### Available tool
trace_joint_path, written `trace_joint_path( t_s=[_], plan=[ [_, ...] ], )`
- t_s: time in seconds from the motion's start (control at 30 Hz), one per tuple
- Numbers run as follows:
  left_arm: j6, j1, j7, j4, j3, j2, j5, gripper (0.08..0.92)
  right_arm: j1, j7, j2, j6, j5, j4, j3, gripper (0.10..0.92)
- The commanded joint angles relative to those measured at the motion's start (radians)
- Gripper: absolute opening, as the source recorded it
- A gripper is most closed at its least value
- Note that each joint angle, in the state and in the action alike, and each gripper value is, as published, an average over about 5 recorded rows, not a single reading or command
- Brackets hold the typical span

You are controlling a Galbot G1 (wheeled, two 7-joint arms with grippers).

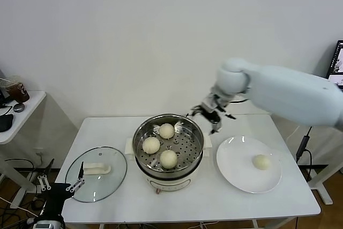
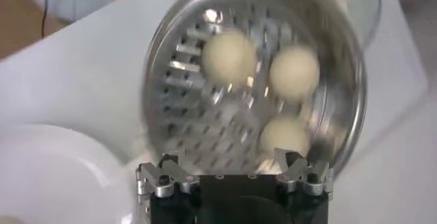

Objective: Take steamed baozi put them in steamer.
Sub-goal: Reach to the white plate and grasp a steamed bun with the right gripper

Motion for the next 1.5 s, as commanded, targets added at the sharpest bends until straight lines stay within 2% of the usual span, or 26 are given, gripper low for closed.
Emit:
trace_joint_path(
  t_s=[0.03,0.23,0.57,1.27,1.5],
  plan=[
    [0.000,-0.005,0.000,0.006,0.017,0.001,0.006,0.823,-0.165,-0.030,-0.292,-0.206,-0.102,-0.008,0.138,0.823],
    [0.000,-0.011,0.002,0.017,0.023,0.005,0.018,0.823,-0.443,-0.030,-0.338,-0.132,-0.204,-0.105,0.354,0.823],
    [0.003,-0.010,0.005,0.022,0.027,0.003,0.032,0.823,-0.706,-0.012,-0.280,-0.109,-0.325,-0.234,0.566,0.823],
    [0.002,0.007,0.004,0.014,0.003,0.006,0.031,0.823,-0.799,0.040,-0.115,-0.100,-0.426,-0.368,0.668,0.814],
    [0.000,0.011,0.003,0.013,0.000,0.002,0.031,0.823,-0.797,0.039,-0.093,-0.107,-0.441,-0.382,0.668,0.725]
  ],
)
